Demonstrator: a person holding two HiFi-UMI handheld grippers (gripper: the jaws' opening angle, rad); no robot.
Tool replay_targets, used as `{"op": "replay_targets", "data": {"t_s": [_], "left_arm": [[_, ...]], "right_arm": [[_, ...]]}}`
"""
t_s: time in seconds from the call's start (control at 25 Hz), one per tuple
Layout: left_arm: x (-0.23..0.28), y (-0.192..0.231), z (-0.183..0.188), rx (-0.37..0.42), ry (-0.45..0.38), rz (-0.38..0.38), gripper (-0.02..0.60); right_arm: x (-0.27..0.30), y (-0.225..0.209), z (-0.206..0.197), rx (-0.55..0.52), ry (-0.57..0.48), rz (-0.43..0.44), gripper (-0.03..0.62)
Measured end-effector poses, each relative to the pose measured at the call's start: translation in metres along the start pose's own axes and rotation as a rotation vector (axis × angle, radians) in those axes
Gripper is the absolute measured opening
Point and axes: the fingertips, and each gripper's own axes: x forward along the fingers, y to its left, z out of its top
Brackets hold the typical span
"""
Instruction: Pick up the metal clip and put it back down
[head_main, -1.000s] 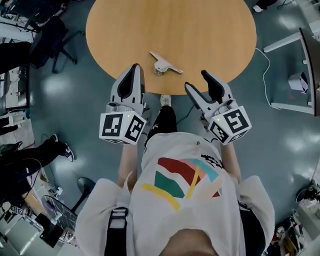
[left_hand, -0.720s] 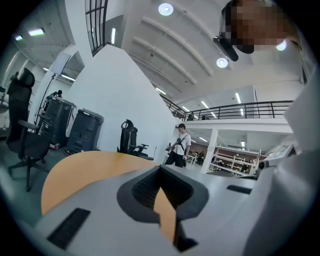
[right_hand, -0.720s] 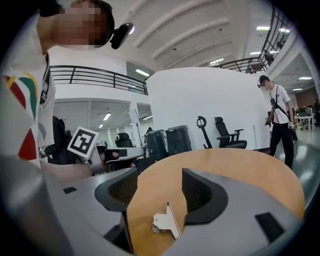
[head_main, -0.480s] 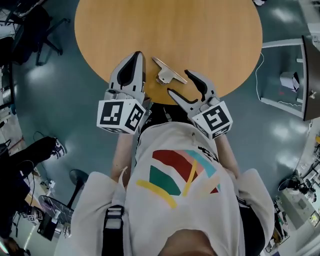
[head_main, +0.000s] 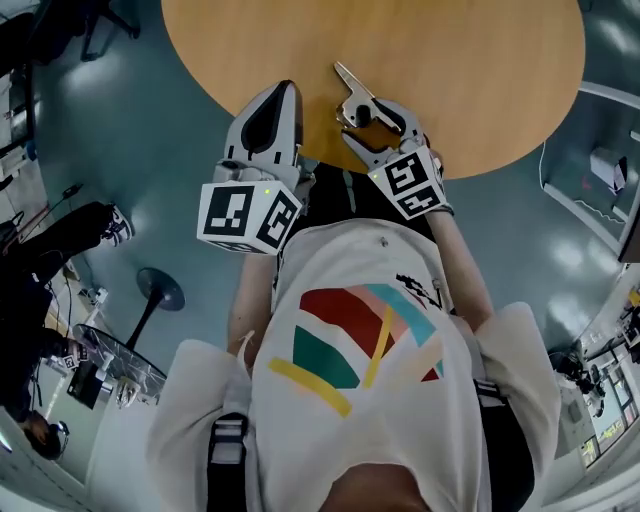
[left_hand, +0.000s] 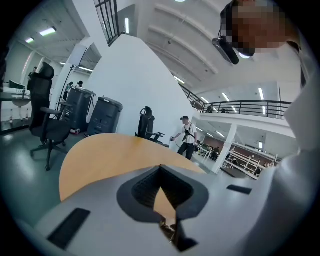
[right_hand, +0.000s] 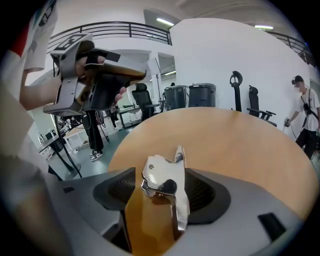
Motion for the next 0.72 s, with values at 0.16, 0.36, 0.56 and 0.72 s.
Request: {"op": "replay_targets", "data": {"t_s": [0.16, 0.36, 0.56, 0.72], "left_arm": [[0.000, 0.003, -0.022, -0.012, 0.052, -0.001, 0.043], [0.001, 0.007, -0.037, -0.034, 0.086, -0.003, 0.043], [0.004, 0.006, -0.032, -0.022, 0.070, -0.012, 0.043], [0.007, 0.004, -0.015, -0.007, 0.038, -0.018, 0.043]], "right_arm": [[0.018, -0.004, -0.008, -0.024, 0.025, -0.001, 0.287], [0.026, -0.002, -0.002, -0.025, -0.033, 0.042, 0.285], [0.014, -0.018, 0.009, 0.079, -0.088, -0.017, 0.146], [-0.004, -0.040, 0.034, 0.169, -0.144, -0.068, 0.101]]}}
